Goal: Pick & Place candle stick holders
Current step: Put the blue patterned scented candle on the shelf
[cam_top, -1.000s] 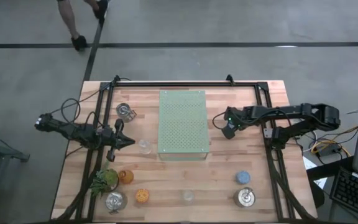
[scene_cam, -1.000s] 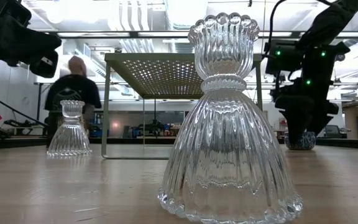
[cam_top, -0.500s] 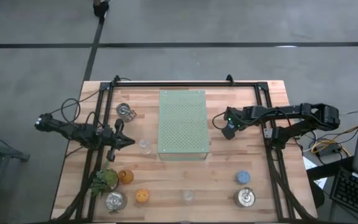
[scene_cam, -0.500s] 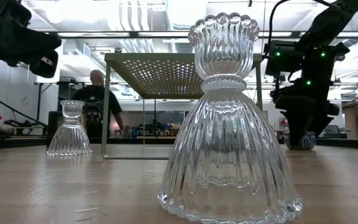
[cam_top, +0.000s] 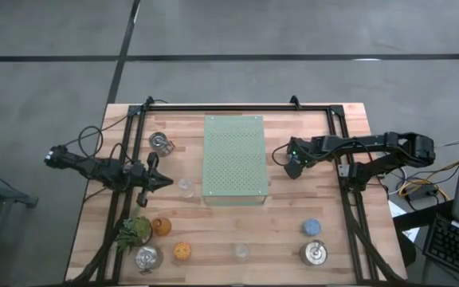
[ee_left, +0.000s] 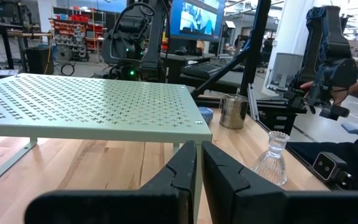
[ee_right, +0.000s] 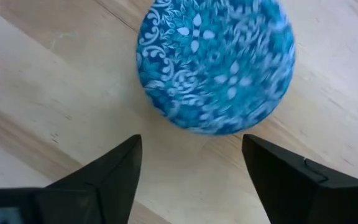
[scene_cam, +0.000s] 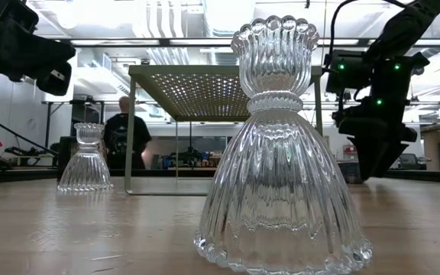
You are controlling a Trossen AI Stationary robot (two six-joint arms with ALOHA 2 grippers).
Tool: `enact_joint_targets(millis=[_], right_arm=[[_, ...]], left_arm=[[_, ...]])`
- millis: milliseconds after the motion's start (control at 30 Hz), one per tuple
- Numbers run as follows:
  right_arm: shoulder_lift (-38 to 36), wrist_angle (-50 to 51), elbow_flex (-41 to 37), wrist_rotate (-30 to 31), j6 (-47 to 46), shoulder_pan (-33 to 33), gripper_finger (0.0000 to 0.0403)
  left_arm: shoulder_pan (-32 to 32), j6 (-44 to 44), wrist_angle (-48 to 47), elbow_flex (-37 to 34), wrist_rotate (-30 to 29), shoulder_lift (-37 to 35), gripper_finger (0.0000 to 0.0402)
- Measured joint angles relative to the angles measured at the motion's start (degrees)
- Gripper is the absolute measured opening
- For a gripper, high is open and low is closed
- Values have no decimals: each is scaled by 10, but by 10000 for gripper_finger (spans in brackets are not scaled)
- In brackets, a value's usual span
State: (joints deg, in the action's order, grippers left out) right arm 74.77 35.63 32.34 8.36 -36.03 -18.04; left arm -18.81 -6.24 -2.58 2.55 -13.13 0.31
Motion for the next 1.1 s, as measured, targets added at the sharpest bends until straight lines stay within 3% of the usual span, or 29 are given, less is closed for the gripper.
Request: enact_joint_targets(millis=[267,667,1100], right_arm=[[-9,0,-1,3,7,0,283],[-15,1,48,28,31,-9,392],[-15,-10,66,34,65,-57,400]], left_arm=[[0,0,0,0,0,0,28],[0,0,0,0,0,0,28],[0,0,0,0,0,0,28]])
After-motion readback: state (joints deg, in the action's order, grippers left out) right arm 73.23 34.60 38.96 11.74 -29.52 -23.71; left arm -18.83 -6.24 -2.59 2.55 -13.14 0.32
